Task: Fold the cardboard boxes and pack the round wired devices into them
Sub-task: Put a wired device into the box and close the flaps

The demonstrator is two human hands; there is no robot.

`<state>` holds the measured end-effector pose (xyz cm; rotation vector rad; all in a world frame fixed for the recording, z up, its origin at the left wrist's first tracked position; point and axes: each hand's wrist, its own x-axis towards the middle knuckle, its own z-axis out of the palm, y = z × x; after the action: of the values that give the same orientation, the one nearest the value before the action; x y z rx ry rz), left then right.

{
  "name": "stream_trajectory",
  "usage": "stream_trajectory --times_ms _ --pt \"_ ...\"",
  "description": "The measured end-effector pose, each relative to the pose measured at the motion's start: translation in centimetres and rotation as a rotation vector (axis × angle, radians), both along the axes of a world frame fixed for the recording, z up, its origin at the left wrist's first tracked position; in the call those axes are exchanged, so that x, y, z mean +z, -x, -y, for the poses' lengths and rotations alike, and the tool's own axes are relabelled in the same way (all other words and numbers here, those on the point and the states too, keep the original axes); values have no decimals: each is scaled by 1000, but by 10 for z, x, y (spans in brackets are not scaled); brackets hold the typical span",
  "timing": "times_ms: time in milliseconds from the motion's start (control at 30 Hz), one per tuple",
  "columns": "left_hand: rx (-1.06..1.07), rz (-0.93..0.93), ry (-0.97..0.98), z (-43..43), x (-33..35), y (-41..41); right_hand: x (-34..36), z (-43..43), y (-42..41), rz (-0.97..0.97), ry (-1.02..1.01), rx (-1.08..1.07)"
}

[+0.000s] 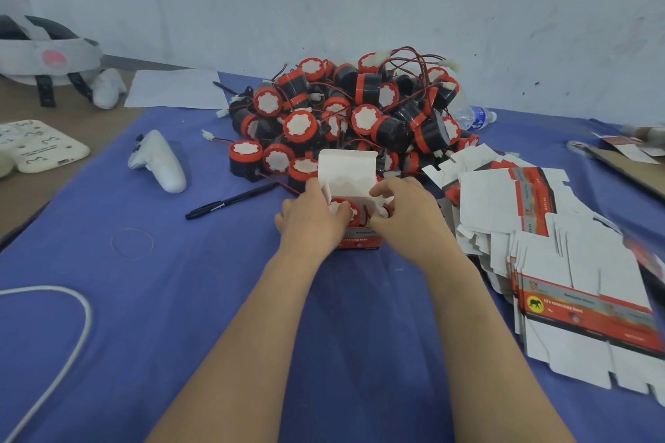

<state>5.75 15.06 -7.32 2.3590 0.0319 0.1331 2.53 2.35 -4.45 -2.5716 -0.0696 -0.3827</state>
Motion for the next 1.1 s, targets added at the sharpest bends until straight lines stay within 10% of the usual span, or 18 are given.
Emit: stream_trajectory --times_ms 1100 --pt "1 15 -2 0 -1 2 -4 -2 -9 -91 53 -104"
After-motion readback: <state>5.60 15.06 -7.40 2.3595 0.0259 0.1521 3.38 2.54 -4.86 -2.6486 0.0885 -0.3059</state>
